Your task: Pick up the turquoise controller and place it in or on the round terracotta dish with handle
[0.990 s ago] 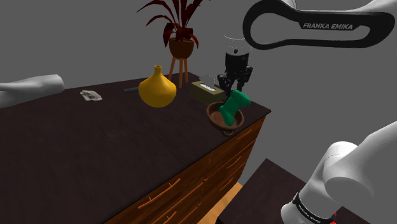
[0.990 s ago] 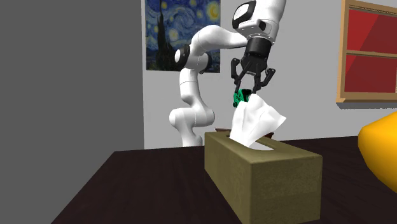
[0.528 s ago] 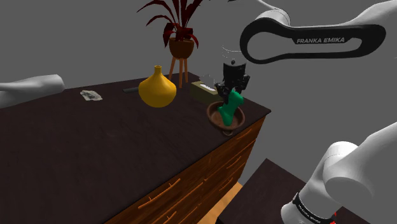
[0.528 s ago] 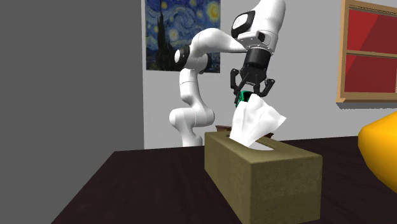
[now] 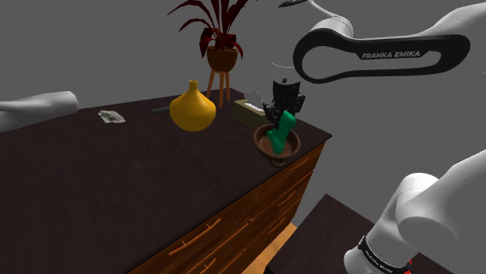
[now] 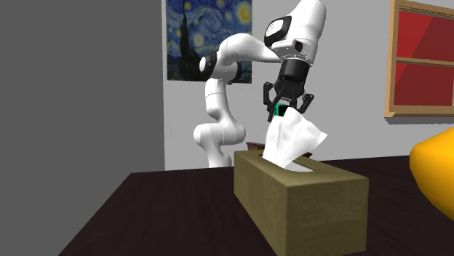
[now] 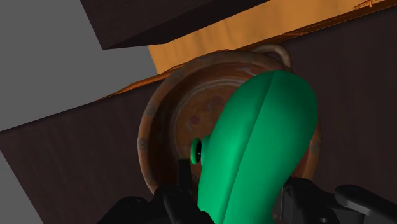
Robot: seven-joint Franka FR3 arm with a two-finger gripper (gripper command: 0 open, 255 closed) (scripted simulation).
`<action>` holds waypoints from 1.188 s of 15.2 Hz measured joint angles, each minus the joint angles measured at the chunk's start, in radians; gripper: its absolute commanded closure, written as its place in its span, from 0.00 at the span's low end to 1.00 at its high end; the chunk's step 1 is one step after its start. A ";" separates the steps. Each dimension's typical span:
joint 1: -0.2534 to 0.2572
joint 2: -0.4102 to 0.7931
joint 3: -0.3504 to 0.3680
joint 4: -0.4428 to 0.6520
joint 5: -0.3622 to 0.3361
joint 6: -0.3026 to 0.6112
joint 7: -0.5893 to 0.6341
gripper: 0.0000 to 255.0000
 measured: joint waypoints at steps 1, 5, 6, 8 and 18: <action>0.001 -0.001 0.000 0.000 -0.001 -0.001 0.000 0.00; 0.004 0.003 0.001 -0.005 0.010 -0.005 -0.001 0.00; 0.004 0.003 0.001 -0.005 0.010 -0.005 -0.001 0.00; 0.005 0.007 0.005 0.010 0.012 -0.017 0.001 0.00; 0.009 0.034 0.023 0.144 0.015 -0.128 0.002 0.00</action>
